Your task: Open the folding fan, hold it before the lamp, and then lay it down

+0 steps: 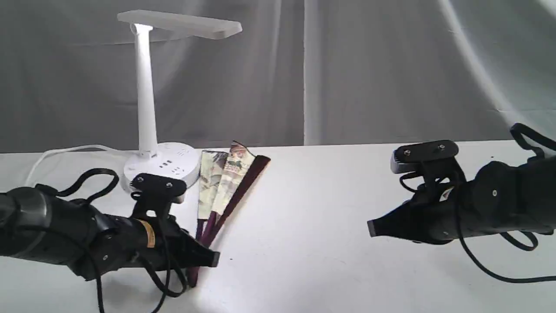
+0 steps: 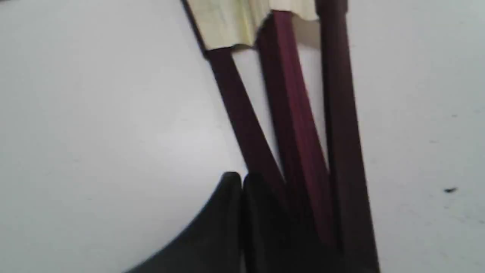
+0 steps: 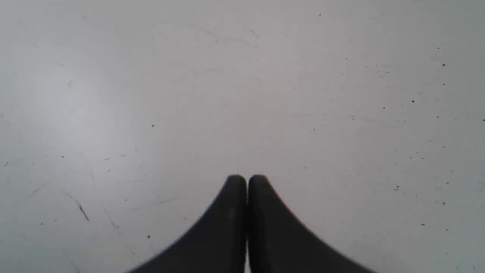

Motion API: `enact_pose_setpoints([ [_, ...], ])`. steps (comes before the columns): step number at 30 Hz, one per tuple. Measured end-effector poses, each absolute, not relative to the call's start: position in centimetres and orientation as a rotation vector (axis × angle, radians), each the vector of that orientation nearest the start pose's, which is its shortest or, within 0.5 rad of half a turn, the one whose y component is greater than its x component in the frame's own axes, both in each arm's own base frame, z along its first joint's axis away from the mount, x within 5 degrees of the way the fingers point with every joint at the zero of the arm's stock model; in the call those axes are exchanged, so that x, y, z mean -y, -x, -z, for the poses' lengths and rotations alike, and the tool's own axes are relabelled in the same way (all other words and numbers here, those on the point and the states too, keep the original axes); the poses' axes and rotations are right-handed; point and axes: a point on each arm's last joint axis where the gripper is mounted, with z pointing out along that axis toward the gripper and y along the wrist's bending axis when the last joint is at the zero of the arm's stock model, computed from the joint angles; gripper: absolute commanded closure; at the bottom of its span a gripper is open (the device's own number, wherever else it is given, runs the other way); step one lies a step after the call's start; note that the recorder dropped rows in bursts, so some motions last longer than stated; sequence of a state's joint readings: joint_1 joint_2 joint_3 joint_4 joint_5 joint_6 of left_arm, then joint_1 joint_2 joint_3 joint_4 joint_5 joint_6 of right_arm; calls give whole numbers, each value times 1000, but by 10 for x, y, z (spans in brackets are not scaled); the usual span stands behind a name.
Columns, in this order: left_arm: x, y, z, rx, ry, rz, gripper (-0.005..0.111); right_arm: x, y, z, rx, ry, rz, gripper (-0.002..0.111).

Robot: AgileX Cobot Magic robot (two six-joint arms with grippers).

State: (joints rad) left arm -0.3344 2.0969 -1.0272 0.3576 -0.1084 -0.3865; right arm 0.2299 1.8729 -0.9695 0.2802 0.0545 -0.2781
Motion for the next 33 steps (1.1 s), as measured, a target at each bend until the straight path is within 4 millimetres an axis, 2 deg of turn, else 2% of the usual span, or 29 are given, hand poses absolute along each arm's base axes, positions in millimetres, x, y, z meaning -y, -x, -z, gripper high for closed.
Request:
enact_pose_setpoints([
  [16, 201, -345, -88, -2390, -620, 268, 107, -85, -357, -144, -2435, 218, -148, 108],
  [22, 206, -342, -88, -2434, -672, 210, 107, -92, -364, -147, -2521, 146, -238, 108],
  [24, 204, -344, -94, -2476, -671, 155, 107, -97, -373, -148, -2555, 124, -285, 108],
  [29, 199, -346, -130, -2488, -640, 85, 107, -114, -400, -145, -2605, 64, -454, 108],
  [31, 199, -346, -145, -2463, -614, 102, 107, -125, -410, -142, -2618, 75, -588, 108],
  [33, 199, -345, -155, -2450, -595, 113, 107, -140, -420, -140, -2603, 103, -810, 108],
])
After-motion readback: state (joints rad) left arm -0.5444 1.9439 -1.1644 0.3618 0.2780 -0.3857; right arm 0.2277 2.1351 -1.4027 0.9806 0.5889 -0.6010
